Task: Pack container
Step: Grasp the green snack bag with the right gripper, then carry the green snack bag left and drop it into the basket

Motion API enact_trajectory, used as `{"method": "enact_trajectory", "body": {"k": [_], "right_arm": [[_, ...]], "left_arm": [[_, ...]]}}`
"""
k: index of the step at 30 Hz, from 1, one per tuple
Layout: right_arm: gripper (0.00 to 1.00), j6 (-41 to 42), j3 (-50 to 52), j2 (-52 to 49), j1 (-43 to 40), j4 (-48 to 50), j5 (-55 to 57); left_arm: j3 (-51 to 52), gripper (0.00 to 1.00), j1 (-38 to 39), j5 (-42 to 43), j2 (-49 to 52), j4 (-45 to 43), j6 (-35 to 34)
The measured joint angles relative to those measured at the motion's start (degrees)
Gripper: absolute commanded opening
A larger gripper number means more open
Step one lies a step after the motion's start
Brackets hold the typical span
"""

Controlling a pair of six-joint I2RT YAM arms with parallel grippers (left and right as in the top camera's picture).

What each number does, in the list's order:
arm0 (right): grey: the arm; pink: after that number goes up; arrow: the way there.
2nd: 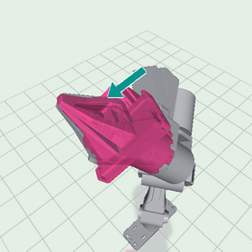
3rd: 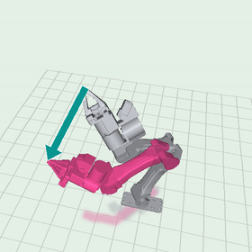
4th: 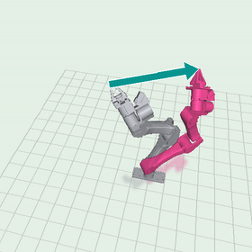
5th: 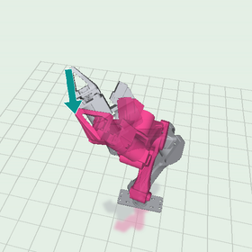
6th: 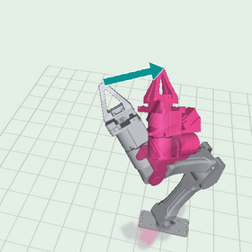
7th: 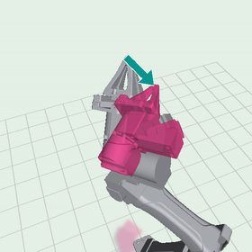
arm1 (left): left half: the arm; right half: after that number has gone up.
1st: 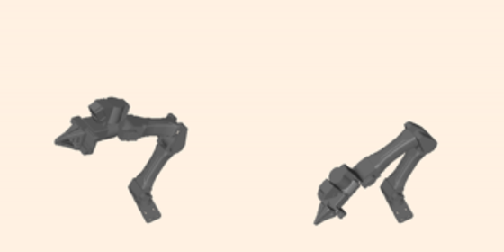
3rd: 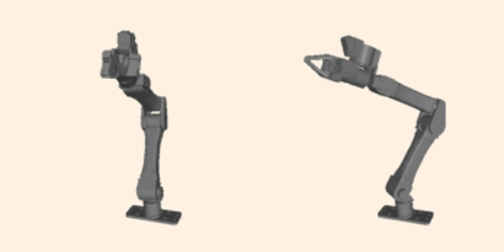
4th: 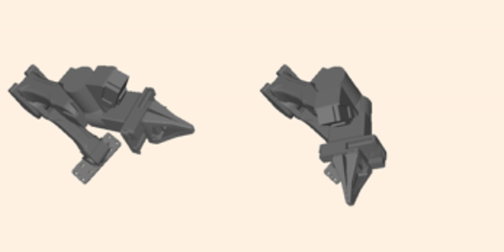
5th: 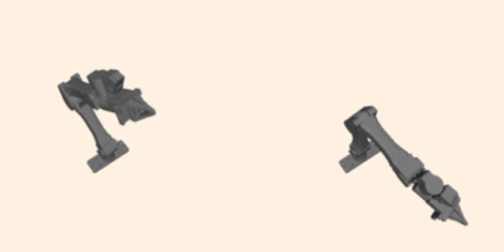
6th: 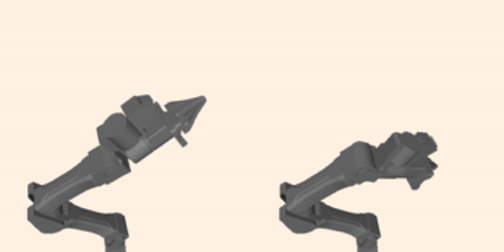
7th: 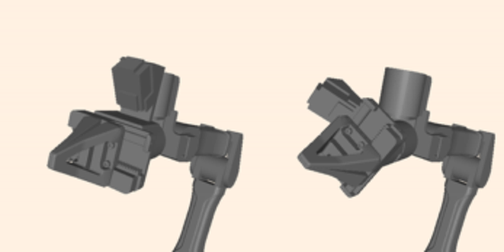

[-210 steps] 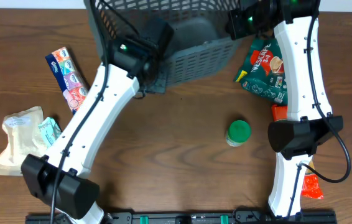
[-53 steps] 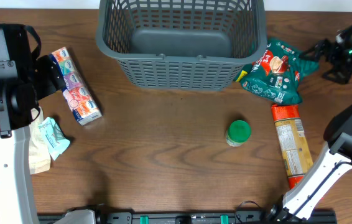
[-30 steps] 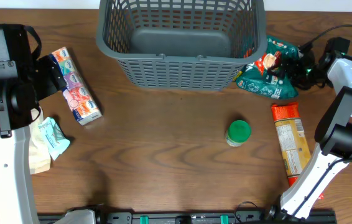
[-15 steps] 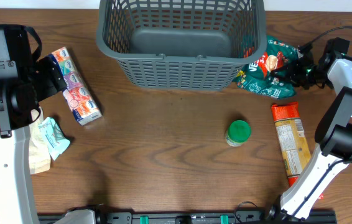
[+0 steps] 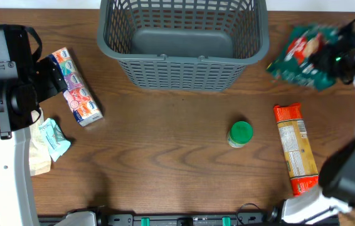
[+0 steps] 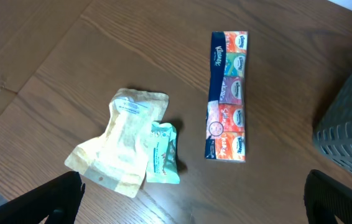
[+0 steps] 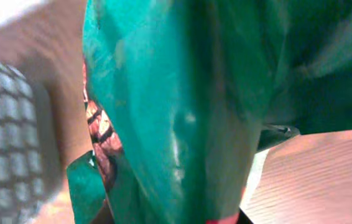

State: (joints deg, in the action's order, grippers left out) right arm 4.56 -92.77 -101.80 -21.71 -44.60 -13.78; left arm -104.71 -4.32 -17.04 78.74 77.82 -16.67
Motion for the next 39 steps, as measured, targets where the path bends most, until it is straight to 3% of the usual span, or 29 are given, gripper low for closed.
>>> {"method": "enact_trajectory", "body": {"k": [6, 16, 22, 26, 39], "right_arm": [[0.01, -0.2, 0.0, 13.2, 2.3, 6.1, 1.9], [0.01, -18.2, 0.0, 22.8, 18.1, 16.3, -9.7], [0.01, -27.5, 0.0, 18.7, 26.4, 20.3, -19.6], [0.01, -28.9, 0.0, 13.2, 28.9, 25.7, -24.7], [0.01, -28.8, 0.0, -3.8, 33.4, 23.4, -12.9]], "left_arm": [[0.0, 0.99, 0.0, 0.0, 0.0, 0.0, 0.2], [0.0, 0.99, 0.0, 0.2, 0.0, 1.3, 0.2], [0.0, 0.99, 0.0, 0.2, 0.0, 1.4, 0.2], [0.0, 0.99, 0.0, 0.2, 0.0, 1.5, 0.2], [0.0, 0.99, 0.0, 0.4, 0.0, 1.7, 0.2]]}}
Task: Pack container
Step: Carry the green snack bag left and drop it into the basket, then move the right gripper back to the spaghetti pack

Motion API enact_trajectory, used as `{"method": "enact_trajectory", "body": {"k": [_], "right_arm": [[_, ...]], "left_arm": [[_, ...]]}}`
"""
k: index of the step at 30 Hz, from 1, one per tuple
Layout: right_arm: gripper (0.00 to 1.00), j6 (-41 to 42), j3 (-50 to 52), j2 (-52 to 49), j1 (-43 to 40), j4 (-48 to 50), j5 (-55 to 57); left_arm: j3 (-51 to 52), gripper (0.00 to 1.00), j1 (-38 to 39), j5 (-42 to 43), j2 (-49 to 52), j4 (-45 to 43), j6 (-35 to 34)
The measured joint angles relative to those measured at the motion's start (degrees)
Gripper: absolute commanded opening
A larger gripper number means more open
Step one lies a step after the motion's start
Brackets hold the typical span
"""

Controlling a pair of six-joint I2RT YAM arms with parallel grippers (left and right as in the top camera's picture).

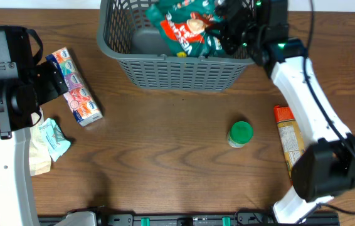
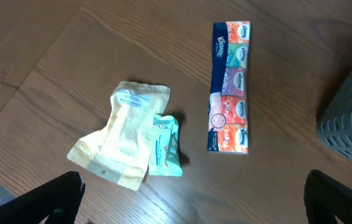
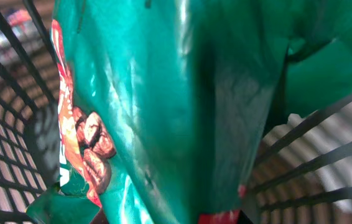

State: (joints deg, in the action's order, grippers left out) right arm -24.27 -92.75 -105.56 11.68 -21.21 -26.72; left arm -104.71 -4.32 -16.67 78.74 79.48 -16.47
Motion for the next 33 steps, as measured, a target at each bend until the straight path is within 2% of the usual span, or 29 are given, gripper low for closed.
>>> {"method": "enact_trajectory", "body": {"k": [9, 10, 11, 12, 13, 19, 22, 26, 28, 33], "right_arm": [[0.01, -0.1, 0.0, -4.4, 2.7, -3.2, 3.1], [0.07, -0.1, 0.0, -4.4, 2.8, -3.1, 3.2], [0.51, 0.0, 0.0, -4.4, 2.9, -3.1, 3.2], [0.79, 0.4, 0.0, -4.4, 2.9, -3.2, 3.1], [0.82, 1.0, 0.0, -4.4, 2.9, -3.2, 3.0], [0.82, 6.0, 0.0, -0.9, 2.7, -0.4, -1.4], [0.76, 9.7, -0.4, 2.7, 2.0, 2.1, -1.7], [0.77, 15.5, -4.9, 6.1, -0.3, -0.7, -0.2], [0.77, 18.9, -9.7, 6.5, -2.1, -6.4, 2.2], [0.8, 25.9, -25.9, 6.8, -10.0, -35.3, 11.5]], "left_arm": [[0.0, 0.99, 0.0, 0.0, 0.0, 0.0, 0.0], [0.0, 0.99, 0.0, 0.0, 0.0, 0.0, 0.0], [0.0, 0.99, 0.0, 0.0, 0.0, 0.0, 0.0], [0.0, 0.99, 0.0, 0.0, 0.0, 0.0, 0.0], [0.0, 0.99, 0.0, 0.0, 0.0, 0.0, 0.0], [0.0, 0.99, 0.0, 0.0, 0.0, 0.0, 0.2], [0.0, 0.98, 0.0, 0.0, 0.0, 0.0, 0.2], [0.0, 0.99, 0.0, 0.0, 0.0, 0.0, 0.2], [0.0, 0.99, 0.0, 0.0, 0.0, 0.0, 0.2], [0.0, 0.99, 0.0, 0.0, 0.0, 0.0, 0.2]]}}
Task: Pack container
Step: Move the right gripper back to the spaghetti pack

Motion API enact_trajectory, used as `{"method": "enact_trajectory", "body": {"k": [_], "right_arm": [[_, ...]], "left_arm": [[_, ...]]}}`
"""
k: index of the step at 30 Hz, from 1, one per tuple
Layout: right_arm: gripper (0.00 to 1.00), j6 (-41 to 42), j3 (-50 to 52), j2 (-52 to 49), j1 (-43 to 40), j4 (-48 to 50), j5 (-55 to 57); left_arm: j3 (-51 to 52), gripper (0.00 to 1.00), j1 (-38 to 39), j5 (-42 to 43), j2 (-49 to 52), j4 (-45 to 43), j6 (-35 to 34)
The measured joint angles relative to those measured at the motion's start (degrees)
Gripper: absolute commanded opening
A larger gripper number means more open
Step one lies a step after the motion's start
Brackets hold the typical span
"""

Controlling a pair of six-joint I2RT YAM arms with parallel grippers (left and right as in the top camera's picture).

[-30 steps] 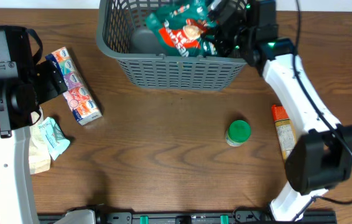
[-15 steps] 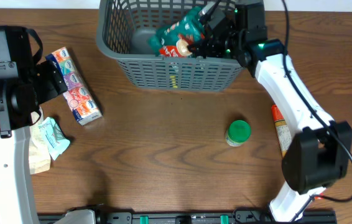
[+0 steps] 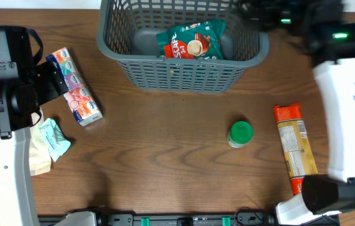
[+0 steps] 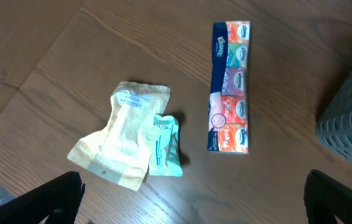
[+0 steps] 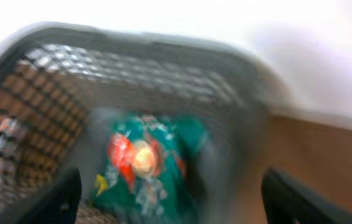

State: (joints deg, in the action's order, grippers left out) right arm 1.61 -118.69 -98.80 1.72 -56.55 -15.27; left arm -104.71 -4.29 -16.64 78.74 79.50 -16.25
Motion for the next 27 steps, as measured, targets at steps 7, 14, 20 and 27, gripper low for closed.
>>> {"method": "enact_trajectory", "body": {"k": [7, 14, 20, 27], "right_arm": [[0.87, 3.3, -9.4, 1.1, -15.5, -28.0, 7.7], [0.96, 2.4, -8.4, 1.9, -21.9, -40.3, 10.0], [0.99, 1.8, 5.7, 12.3, -22.2, -40.3, 10.8], [0.99, -1.0, 31.3, 36.0, -22.2, -37.0, 15.8]], "left_arm": [[0.0, 0.99, 0.0, 0.0, 0.0, -0.2, 0.0], [0.0, 0.99, 0.0, 0.0, 0.0, -1.9, 0.0], [0.0, 0.99, 0.0, 0.0, 0.0, -2.4, 0.0], [0.0, 0.99, -0.1, 2.6, 0.0, -2.6, 0.0]]}}
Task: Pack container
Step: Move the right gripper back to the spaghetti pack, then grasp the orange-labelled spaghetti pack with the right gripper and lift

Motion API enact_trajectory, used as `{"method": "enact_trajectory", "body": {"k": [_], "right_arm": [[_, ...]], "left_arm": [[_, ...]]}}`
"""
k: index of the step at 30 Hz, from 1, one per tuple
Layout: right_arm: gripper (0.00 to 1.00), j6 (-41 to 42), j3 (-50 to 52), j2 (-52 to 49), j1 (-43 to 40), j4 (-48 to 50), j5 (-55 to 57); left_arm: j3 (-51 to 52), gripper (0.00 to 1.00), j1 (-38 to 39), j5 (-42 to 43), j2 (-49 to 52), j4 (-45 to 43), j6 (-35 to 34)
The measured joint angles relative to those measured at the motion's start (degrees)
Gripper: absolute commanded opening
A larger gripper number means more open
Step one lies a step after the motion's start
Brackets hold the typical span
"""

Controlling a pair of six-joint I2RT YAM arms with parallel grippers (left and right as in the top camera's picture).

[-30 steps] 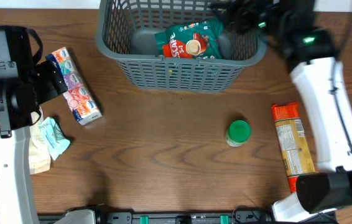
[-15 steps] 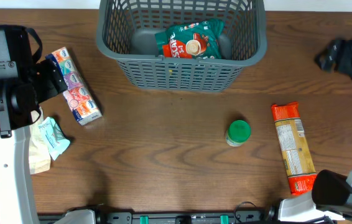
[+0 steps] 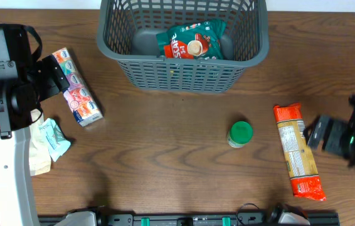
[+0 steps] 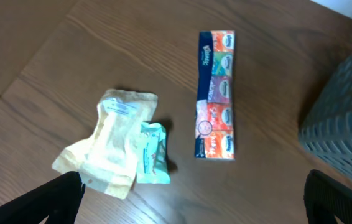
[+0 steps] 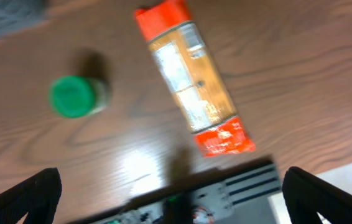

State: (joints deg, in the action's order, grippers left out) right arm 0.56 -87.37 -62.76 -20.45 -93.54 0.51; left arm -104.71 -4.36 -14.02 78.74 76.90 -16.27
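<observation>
A grey mesh basket (image 3: 184,74) stands at the back middle of the table, with a green snack bag (image 3: 190,41) lying inside. On the table lie a tissue pack (image 4: 216,93), a beige pouch (image 4: 104,149) with a teal packet (image 4: 152,162) against it, a green-lidded jar (image 5: 71,96) and an orange pasta pack (image 5: 191,87). My left gripper (image 4: 193,194) hangs open high over the tissues and pouches. My right gripper (image 5: 171,186) is open and empty above the table's front right, just right of the orange pack (image 3: 296,150).
The basket's corner (image 4: 344,118) shows at the right of the left wrist view. A black rail (image 5: 226,193) runs along the table's front edge under the right gripper. The left arm's body (image 3: 5,75) stands at the left edge.
My right gripper has gone from above the basket's back right to the front right of the table, near the orange pack. The left wrist view has shifted slightly. The bag stays in the basket.
My right gripper held the green bag at the table's far right. Then it held it over the basket. Then the bag lay in the basket and the gripper was open above it. Now that gripper is by the orange pack.
</observation>
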Motion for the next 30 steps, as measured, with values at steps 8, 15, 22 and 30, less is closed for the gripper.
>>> {"method": "enact_trajectory", "body": {"k": [8, 15, 22, 30], "right_arm": [[0.99, -6.2, 22.2, -0.7, 0.0, 17.0, 4.5], [0.99, -11.0, 27.7, -15.0, 0.0, 25.6, 4.5], [0.99, -13.8, 27.8, -28.9, 0.0, 30.5, 4.5], [0.99, -15.4, 27.9, -37.0, -0.1, 36.5, 4.5]], "left_arm": [[1.0, 0.99, 0.0, 1.6, -0.1, 0.0, -0.7], [1.8, 0.99, 0.0, 1.9, -0.1, 0.1, -1.1], [1.8, 0.99, 0.0, 1.9, -0.1, 0.1, -1.1], [1.9, 0.99, 0.0, 1.9, -0.1, 0.0, -1.1]]}}
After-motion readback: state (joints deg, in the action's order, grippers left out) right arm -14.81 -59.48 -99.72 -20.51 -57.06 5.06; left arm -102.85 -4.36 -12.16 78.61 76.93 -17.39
